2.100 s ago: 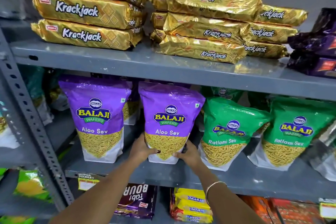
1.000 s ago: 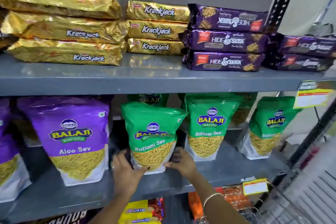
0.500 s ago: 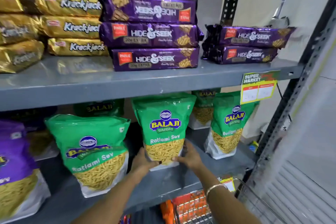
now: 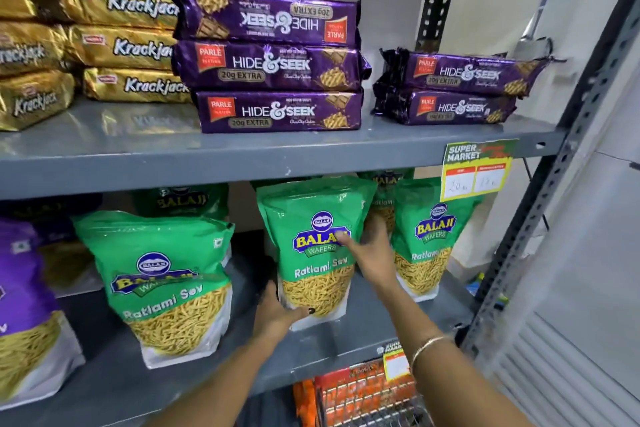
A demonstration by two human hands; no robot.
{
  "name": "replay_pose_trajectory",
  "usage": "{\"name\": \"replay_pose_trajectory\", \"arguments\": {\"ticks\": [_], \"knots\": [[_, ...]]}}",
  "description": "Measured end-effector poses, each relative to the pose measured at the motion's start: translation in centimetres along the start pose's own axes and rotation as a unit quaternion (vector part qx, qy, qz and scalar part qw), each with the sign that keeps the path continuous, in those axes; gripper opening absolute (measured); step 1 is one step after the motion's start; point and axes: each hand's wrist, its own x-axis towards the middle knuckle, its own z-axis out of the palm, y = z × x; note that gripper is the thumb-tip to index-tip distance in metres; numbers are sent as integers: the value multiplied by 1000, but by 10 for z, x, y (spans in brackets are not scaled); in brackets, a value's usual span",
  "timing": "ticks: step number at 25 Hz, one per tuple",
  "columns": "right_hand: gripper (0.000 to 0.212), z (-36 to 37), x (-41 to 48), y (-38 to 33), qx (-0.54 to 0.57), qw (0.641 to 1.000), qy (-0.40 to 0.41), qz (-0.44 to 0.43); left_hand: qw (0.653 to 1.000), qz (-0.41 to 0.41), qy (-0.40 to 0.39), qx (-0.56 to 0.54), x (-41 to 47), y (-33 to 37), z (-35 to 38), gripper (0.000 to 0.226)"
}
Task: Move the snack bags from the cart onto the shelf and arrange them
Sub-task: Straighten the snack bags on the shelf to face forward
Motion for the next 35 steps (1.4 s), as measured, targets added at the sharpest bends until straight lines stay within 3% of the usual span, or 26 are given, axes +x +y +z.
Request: {"name": "replay_pose_trajectory", "arguments": {"ticks": [2, 4, 6, 10, 12, 16, 18, 19, 20, 22, 24, 26, 27, 30, 32, 35], "knots": [[72, 0, 8, -51, -108, 986, 79, -103, 1000, -8, -16, -11, 0, 2, -2, 71], [64, 5, 19, -86, -273, 942, 82, -176, 1000, -7, -23, -13, 0, 4, -2, 72], [65, 14, 28, -104, -396, 899, -13, -188, 1000, -4, -23, -10, -1, 4, -2, 73], [49, 26, 38, -115, -489, 852, -142, -119, 1000, 3, -29, 1, -2, 5, -2, 70], [49, 25, 39, -114, -501, 849, -123, -115, 999, 7, -31, -5, -3, 6, -1, 66], [57, 30, 30, -109, -390, 904, 4, -176, 999, 23, -47, 8, -8, 9, -1, 77], [43, 40, 12, -101, -399, 863, 80, -299, 998, 50, -27, 31, -20, 7, -9, 87], [32, 47, 0, -95, -406, 840, 86, -348, 996, 77, -8, 52, -30, 3, -17, 80], [25, 58, -17, -88, -407, 829, 61, -380, 989, 118, 16, 85, -41, -6, -29, 65], [33, 82, -48, -79, -380, 844, -39, -375, 964, 188, 68, 175, -66, -33, -59, 39], [49, 107, -61, -88, -348, 874, -90, -326, 940, 206, 158, 222, -80, -65, -94, 44], [49, 131, -58, -108, -373, 865, -125, -313, 929, 153, 270, 199, -73, -87, -129, 60], [43, 142, -55, -119, -397, 854, -143, -305, 935, 109, 290, 173, -65, -92, -146, 70], [27, 158, -44, -136, -427, 857, -149, -247, 983, 44, 171, 51, -39, -88, -177, 103], [25, 161, -38, -141, -397, 880, -162, -206, 994, 36, 96, 30, -30, -86, -186, 99], [23, 163, -36, -143, -337, 909, -157, -187, 996, 18, 81, 16, -29, -88, -186, 85]]}}
